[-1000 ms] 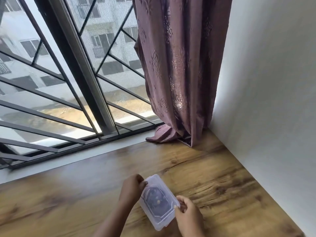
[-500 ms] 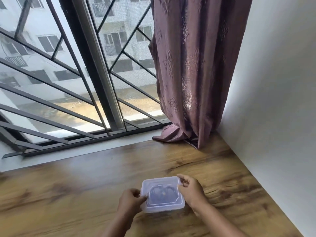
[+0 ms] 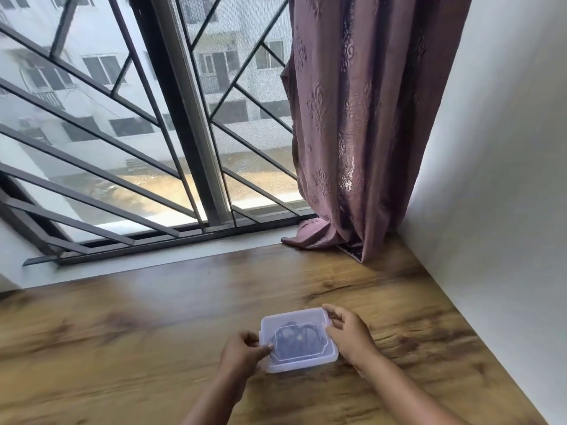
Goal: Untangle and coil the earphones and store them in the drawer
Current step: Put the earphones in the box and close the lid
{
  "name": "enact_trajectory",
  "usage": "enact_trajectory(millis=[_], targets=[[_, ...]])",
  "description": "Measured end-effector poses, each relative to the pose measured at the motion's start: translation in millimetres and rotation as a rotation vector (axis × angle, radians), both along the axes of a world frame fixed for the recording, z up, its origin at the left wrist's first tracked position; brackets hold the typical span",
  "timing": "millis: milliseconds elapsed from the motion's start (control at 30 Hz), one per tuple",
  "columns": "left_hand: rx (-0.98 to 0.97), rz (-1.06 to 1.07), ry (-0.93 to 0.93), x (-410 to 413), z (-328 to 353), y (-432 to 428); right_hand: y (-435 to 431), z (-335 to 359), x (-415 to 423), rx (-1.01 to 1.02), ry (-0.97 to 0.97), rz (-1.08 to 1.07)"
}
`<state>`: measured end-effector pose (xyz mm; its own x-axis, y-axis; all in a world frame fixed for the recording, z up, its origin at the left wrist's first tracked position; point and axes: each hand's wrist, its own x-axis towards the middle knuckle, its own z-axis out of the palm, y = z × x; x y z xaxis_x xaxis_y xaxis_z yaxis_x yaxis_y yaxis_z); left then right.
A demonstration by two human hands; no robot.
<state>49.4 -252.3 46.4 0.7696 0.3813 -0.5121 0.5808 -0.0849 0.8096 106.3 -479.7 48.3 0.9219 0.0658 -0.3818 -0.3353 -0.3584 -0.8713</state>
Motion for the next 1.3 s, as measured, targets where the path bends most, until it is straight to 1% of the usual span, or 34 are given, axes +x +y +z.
enact_trajectory(millis=[67,133,200,267,300,367,433,533,567,633,733,833,900,1000,1100,1167,1300], targets=[[-0.018,-0.023,0.025,2,0,3,0,1,0,-0.030,0.008,0.006],[-0.129,-0.042,0.100,2,2,7,0,2,1,-0.017,0.076,-0.025],[-0.285,-0.069,0.191,2,4,11,0,4,0,0.028,0.207,-0.073],[-0.401,-0.072,0.241,1,4,14,-2,8,-1,0.112,0.347,-0.089],[-0.438,-0.070,0.248,1,3,15,-4,9,-2,0.141,0.381,-0.087],[-0.456,-0.057,0.238,1,3,14,-7,11,-2,0.182,0.379,-0.090],[-0.403,-0.025,0.205,0,2,13,-8,14,-3,0.181,0.336,-0.115],[-0.264,-0.023,0.080,-4,2,6,-8,16,-4,0.024,0.188,-0.167],[-0.187,-0.028,0.035,-5,2,3,-7,15,-5,-0.045,0.139,-0.173],[0.025,-0.047,-0.038,-6,0,-3,-3,15,-8,-0.197,0.050,-0.156],[0.297,-0.133,-0.056,-10,5,-10,0,14,-14,-0.390,-0.068,-0.044],[0.521,-0.230,-0.097,-11,7,-12,0,8,-20,-0.480,-0.183,0.040],[0.628,-0.292,-0.143,-10,7,-13,-1,4,-21,-0.533,-0.247,0.065],[0.670,-0.306,-0.160,-12,10,-16,-2,5,-23,-0.624,-0.317,0.132],[0.682,-0.314,-0.149,-19,10,-23,-5,5,-27,-0.649,-0.355,0.190],[0.687,-0.319,-0.149,-32,8,-37,-12,1,-38,-0.658,-0.382,0.220],[0.677,-0.341,-0.157,-68,-6,-67,-26,-12,-73,-0.740,-0.477,0.263]])
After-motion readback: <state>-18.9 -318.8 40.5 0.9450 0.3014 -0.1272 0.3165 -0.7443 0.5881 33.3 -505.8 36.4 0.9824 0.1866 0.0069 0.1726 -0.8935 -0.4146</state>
